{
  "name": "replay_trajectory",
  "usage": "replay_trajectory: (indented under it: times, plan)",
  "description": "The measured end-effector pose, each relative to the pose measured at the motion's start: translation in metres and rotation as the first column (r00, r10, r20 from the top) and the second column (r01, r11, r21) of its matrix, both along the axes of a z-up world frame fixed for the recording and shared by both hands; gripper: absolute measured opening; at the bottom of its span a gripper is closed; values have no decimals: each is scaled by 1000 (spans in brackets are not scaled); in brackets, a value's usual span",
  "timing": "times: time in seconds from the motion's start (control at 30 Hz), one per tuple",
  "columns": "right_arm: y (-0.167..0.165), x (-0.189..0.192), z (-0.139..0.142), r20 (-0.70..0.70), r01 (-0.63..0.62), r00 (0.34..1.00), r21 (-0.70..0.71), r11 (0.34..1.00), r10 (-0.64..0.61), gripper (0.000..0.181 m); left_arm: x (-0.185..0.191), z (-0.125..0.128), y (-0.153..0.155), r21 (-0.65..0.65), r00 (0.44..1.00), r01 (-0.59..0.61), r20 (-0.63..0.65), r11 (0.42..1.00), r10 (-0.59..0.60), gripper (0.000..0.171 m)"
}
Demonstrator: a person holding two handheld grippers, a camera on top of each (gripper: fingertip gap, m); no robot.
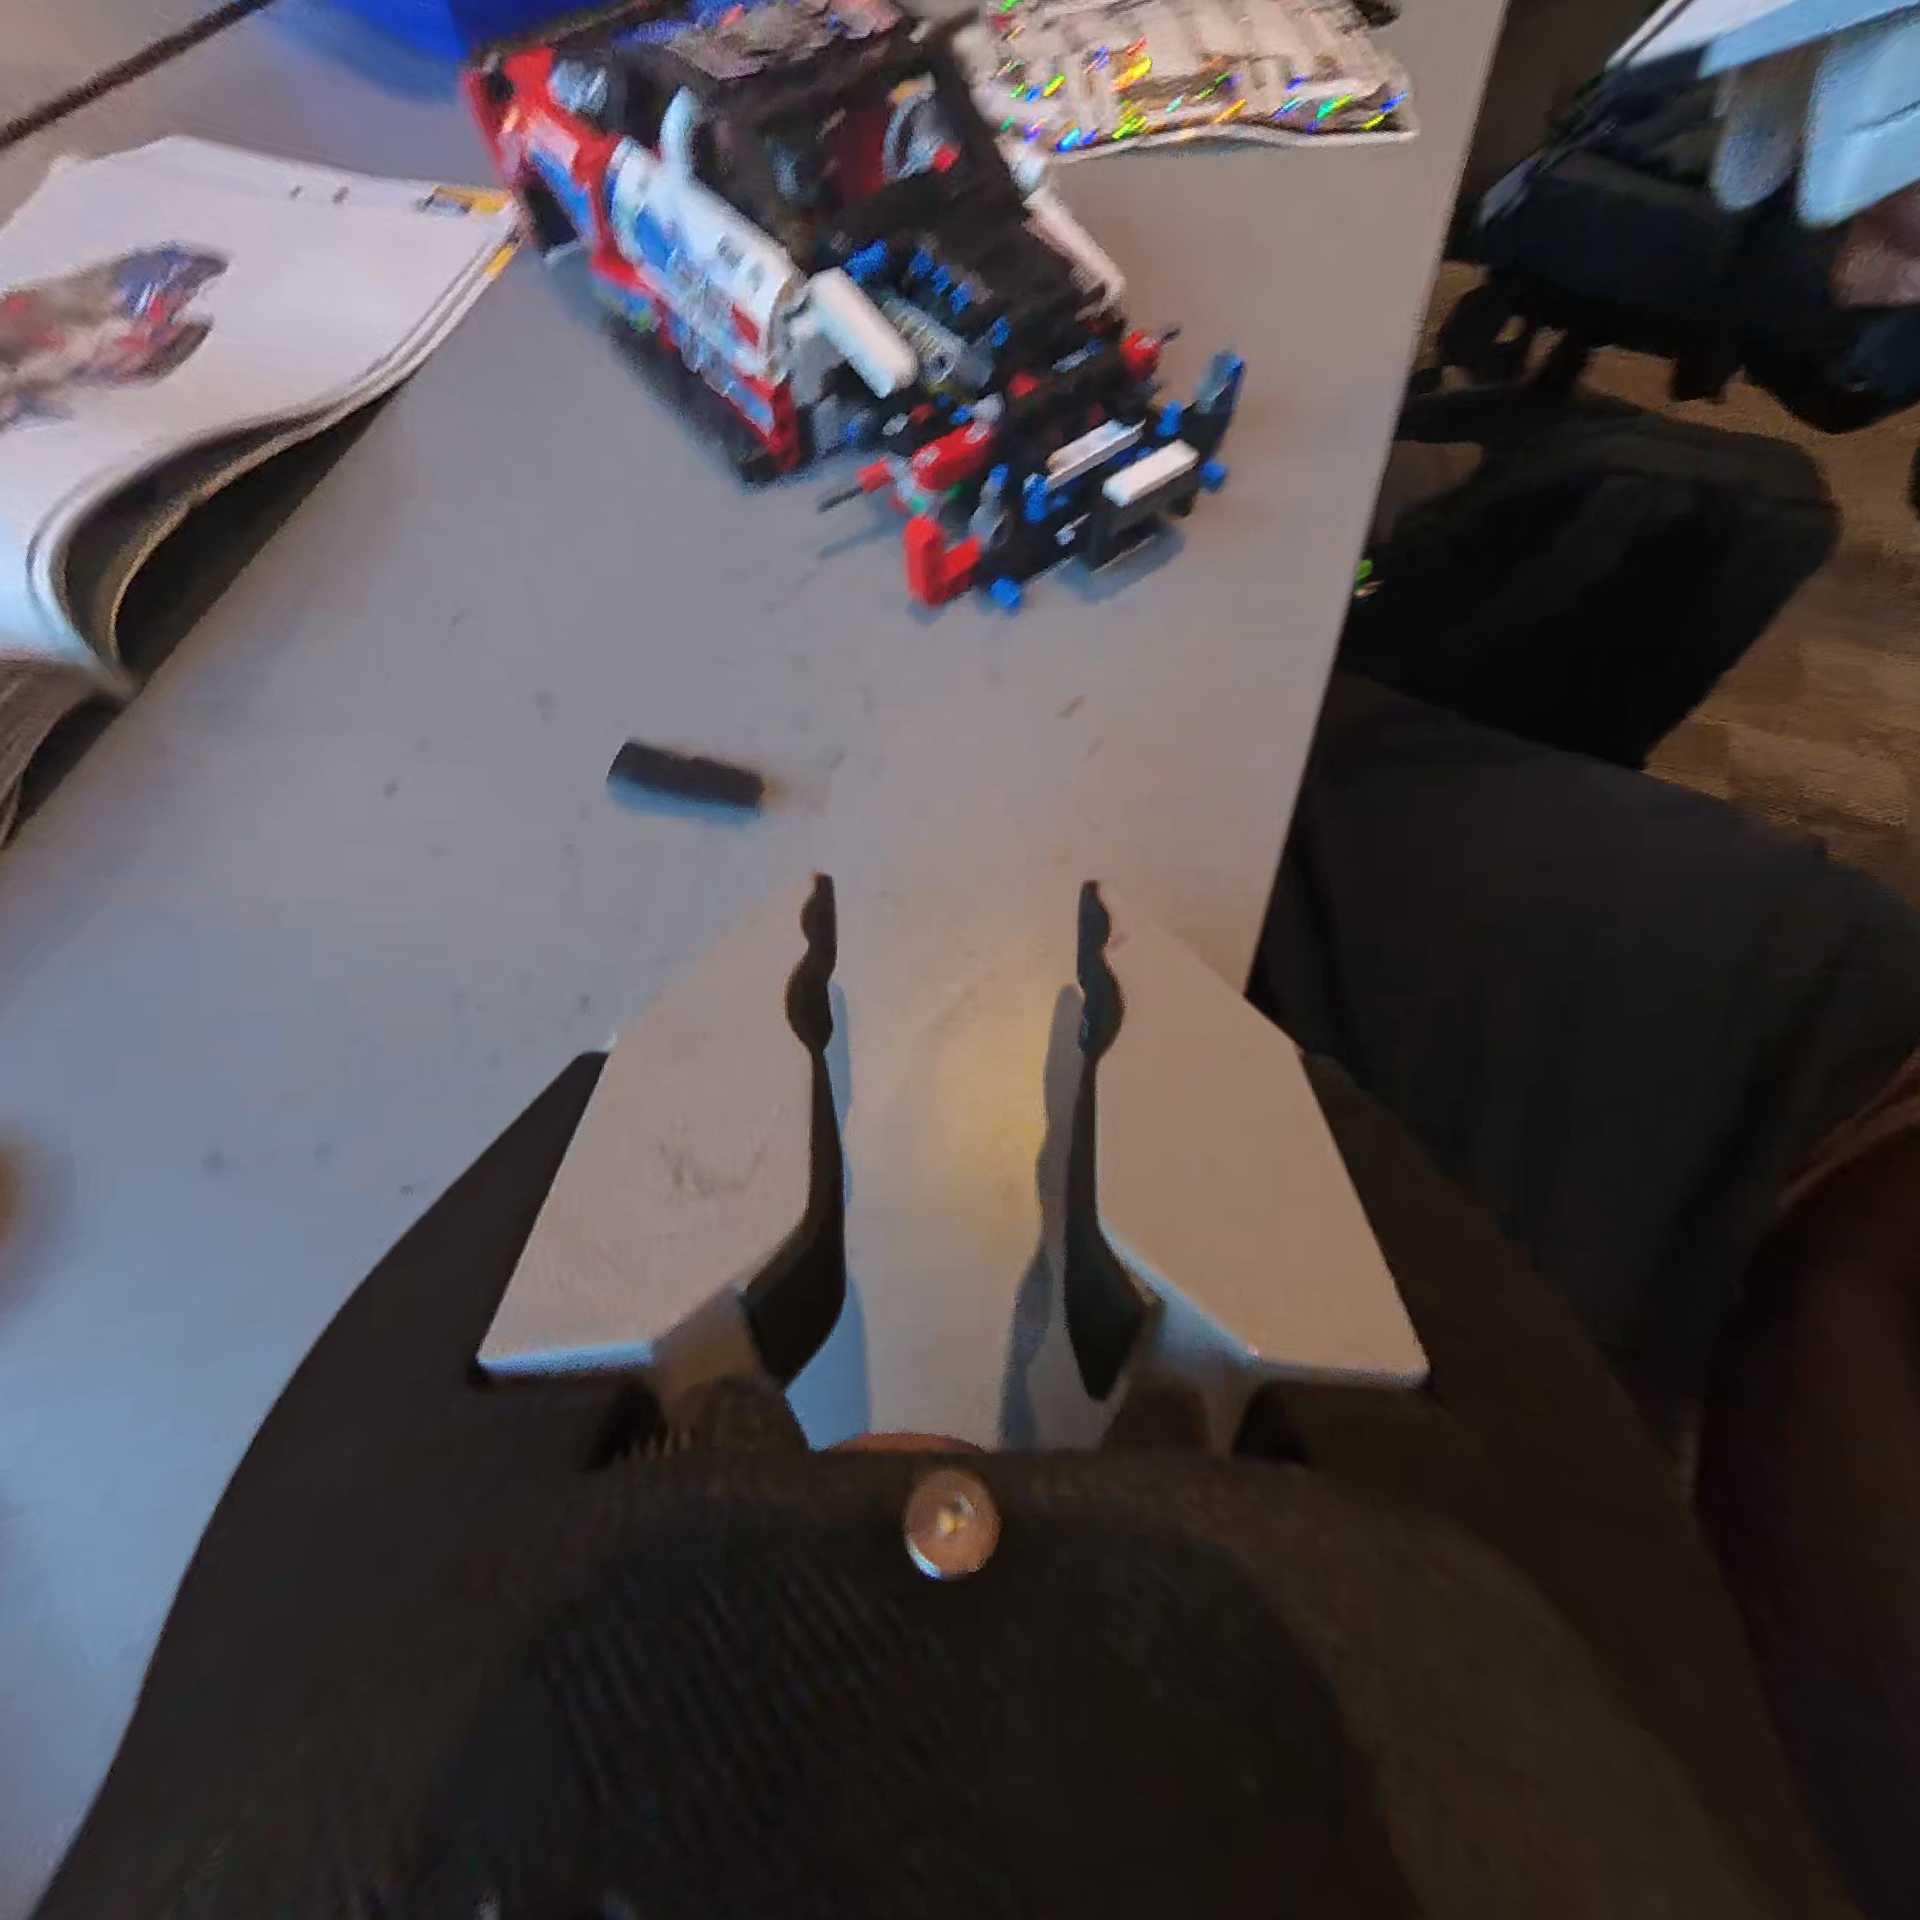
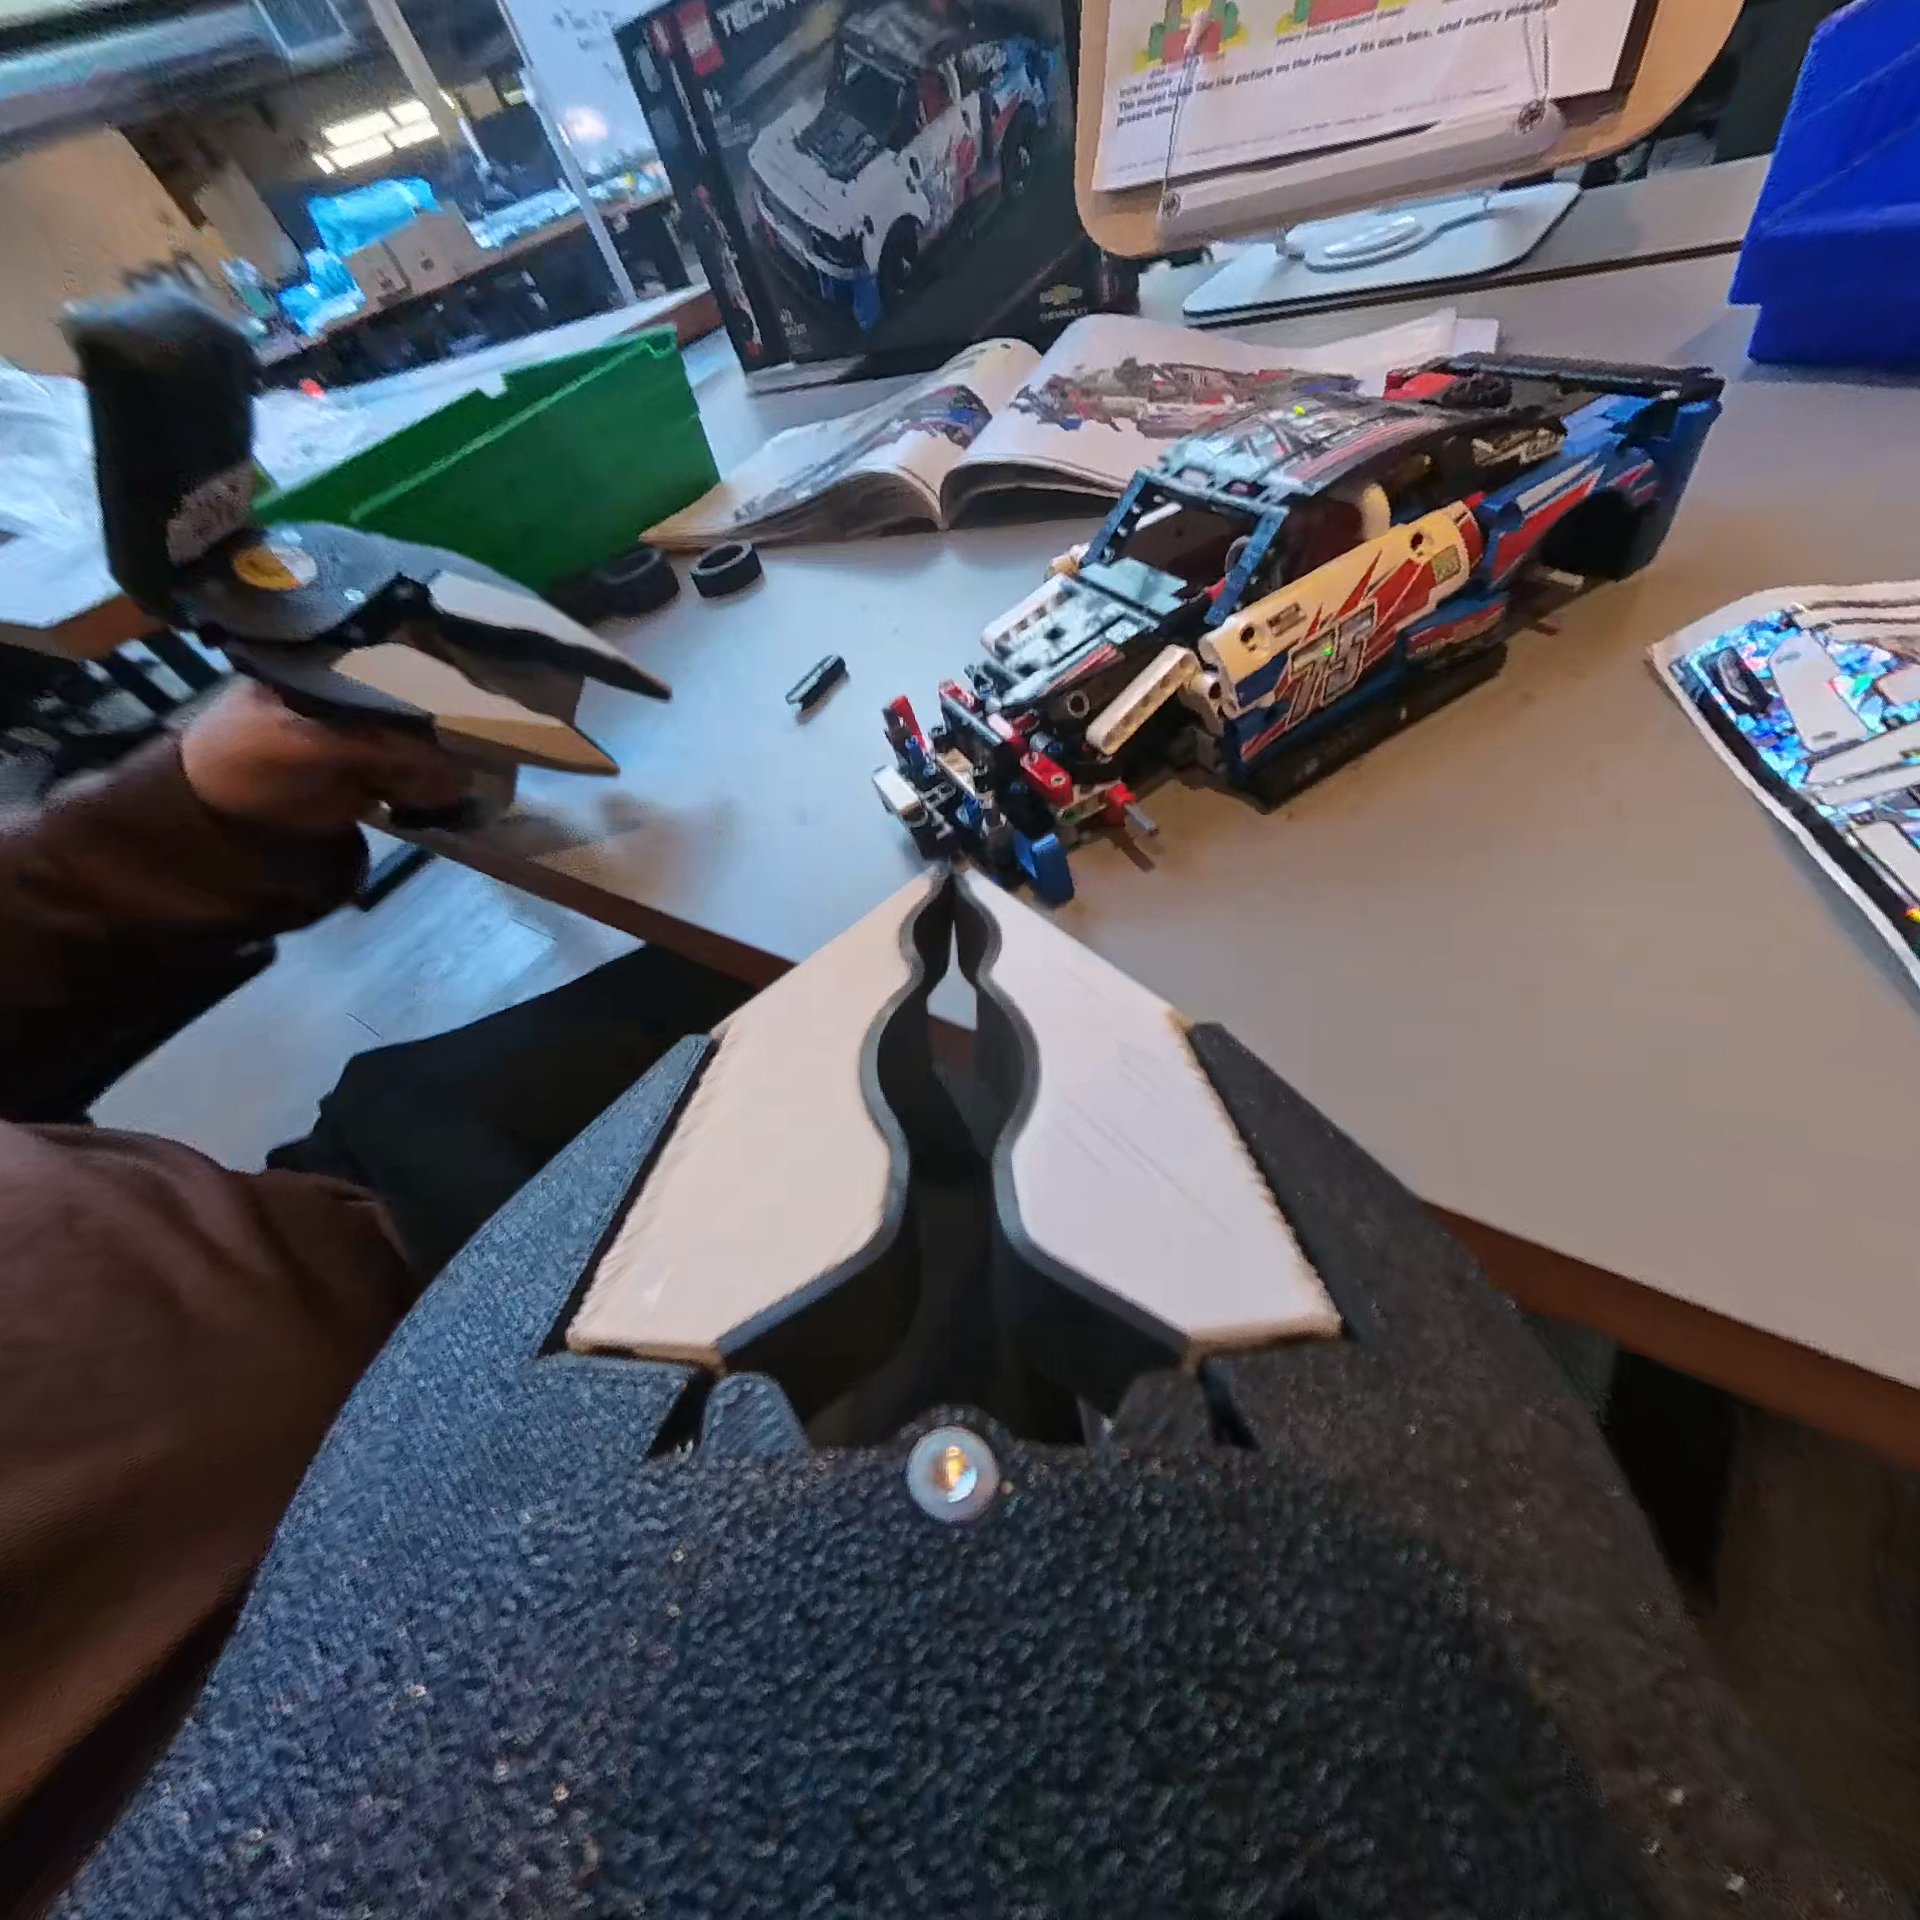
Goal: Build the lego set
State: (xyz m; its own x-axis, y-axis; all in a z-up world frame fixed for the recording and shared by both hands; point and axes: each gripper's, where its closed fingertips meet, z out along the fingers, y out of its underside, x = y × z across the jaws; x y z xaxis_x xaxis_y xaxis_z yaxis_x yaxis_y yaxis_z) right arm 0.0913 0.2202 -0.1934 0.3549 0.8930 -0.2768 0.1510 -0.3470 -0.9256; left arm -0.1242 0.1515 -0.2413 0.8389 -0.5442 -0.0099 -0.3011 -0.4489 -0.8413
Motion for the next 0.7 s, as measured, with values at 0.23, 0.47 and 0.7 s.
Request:
replay_trajectory:
  times: [0.23, 0.47, 0.7]
  plan:
    - [13, -11, 7, -89, -30, 996, -36, 999, 26, 0, -22, -5, 10, -41, 993, -117, -2, 992, 118, 40]
    - [1, -12, 5, -91, -75, 993, -49, 996, 70, 0, -31, -11, 62, -24, 992, -57, -116, 998, 54, 53]
    - [-4, -15, 1, -80, -116, 991, -63, 991, 110, 0, -30, -29, 74, -178, 985, 127, -92, 976, -145, 40]
